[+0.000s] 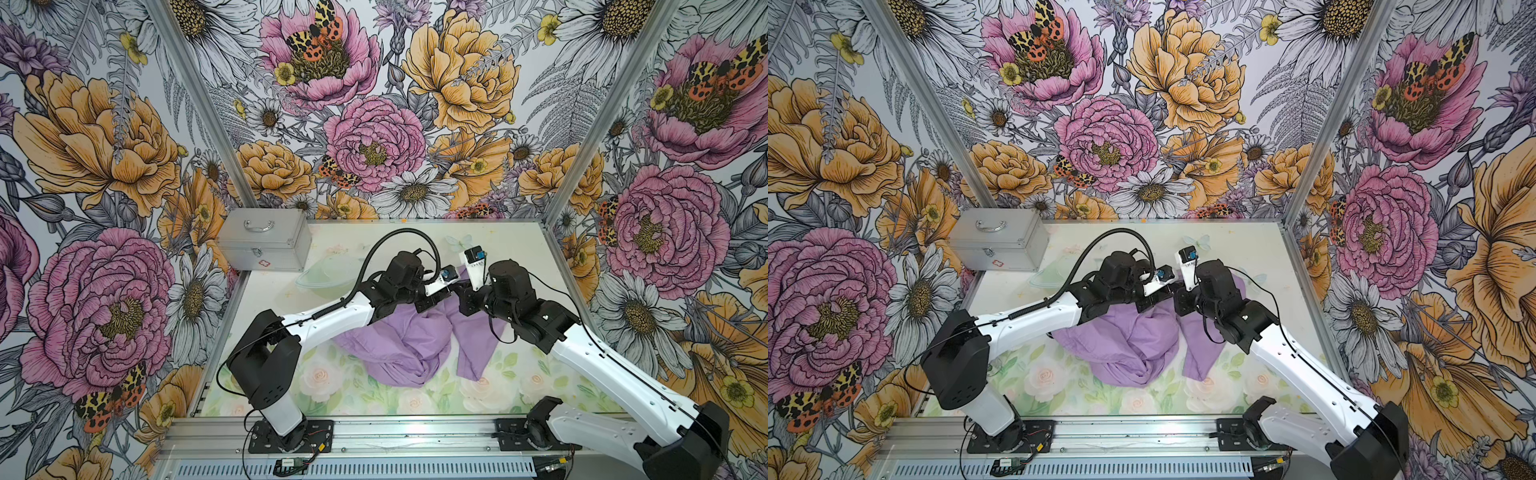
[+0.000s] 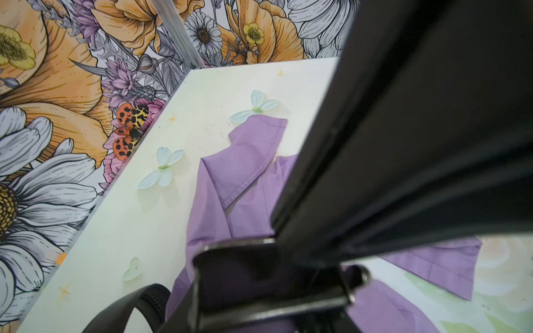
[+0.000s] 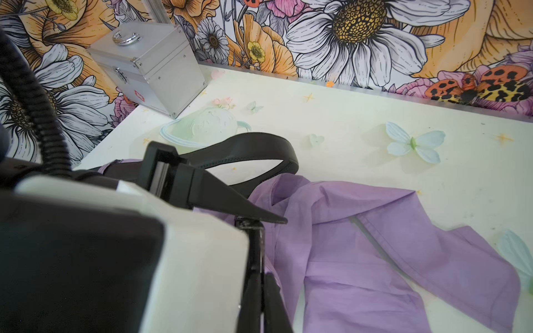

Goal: Remove the belt from the trousers

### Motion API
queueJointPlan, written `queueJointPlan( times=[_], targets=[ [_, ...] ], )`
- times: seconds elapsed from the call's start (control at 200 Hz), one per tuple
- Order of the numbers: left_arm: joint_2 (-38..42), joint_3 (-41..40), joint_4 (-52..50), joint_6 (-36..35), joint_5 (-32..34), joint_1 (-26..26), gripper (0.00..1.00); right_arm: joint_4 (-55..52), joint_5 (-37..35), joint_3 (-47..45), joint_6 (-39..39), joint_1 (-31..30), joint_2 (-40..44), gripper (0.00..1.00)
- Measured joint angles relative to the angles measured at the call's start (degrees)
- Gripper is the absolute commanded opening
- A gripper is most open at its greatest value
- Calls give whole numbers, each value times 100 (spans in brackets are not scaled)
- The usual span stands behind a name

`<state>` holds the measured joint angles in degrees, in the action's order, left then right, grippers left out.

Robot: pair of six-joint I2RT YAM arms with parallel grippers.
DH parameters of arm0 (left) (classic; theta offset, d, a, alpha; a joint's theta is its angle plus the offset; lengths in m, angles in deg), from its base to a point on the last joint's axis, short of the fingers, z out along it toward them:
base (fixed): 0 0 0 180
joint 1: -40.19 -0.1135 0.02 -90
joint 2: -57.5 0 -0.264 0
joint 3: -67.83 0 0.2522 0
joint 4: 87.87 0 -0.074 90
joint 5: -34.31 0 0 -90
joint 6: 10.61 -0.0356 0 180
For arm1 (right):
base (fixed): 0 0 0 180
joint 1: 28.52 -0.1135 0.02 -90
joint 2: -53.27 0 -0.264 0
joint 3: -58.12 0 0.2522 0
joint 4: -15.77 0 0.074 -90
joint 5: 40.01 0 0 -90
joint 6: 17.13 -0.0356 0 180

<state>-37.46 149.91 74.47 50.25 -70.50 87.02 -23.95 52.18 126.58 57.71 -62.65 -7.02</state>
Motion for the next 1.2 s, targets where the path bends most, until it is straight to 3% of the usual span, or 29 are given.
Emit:
queueJointPlan(
  times=[0.085, 0.195, 0.305, 0.425, 0.555, 0.695, 0.805, 0.93, 1.021, 1.121, 1.201],
  targets=[
    [-44, 140, 35, 142, 35, 17, 13, 15, -37, 0, 11, -2, 251, 43],
    [-214, 509, 42, 417, 61, -20, 9, 199, -210, -13, 92, -2, 774, 52],
    [-468, 1029, 37, 791, -68, -142, 9, 588, -852, -343, -50, -2, 1606, 81],
    [-741, 1711, 31, 1137, -332, -280, 9, 1067, -1663, -1215, -315, -2, 2581, 99],
    [-940, 2393, 35, 1340, -555, -240, 10, 1912, -2164, -2522, -721, 9, 2922, 97],
    [-1156, 3049, 98, 1451, -780, -79, 10, 2957, -2173, -3563, -949, 9, 2212, 99],
    [-1191, 3235, 107, 1550, -911, 11, 11, 3604, -2131, -3569, -999, 81, 1115, 100],
    [-1187, 3285, 122, 1602, -1012, 59, 11, 4054, -1720, -2986, -1088, 243, -129, 99],
    [-1121, 3246, 116, 1622, -1014, 59, 11, 4323, -1366, -2420, -1106, 291, -876, 93],
    [-914, 3143, 114, 1624, -1012, 26, 11, 4500, -1139, -1980, -1126, 293, -1510, 78],
    [-610, 2988, 79, 1641, -1005, 15, 11, 4575, -977, -1851, -1211, 293, -1790, 58]
  ],
)
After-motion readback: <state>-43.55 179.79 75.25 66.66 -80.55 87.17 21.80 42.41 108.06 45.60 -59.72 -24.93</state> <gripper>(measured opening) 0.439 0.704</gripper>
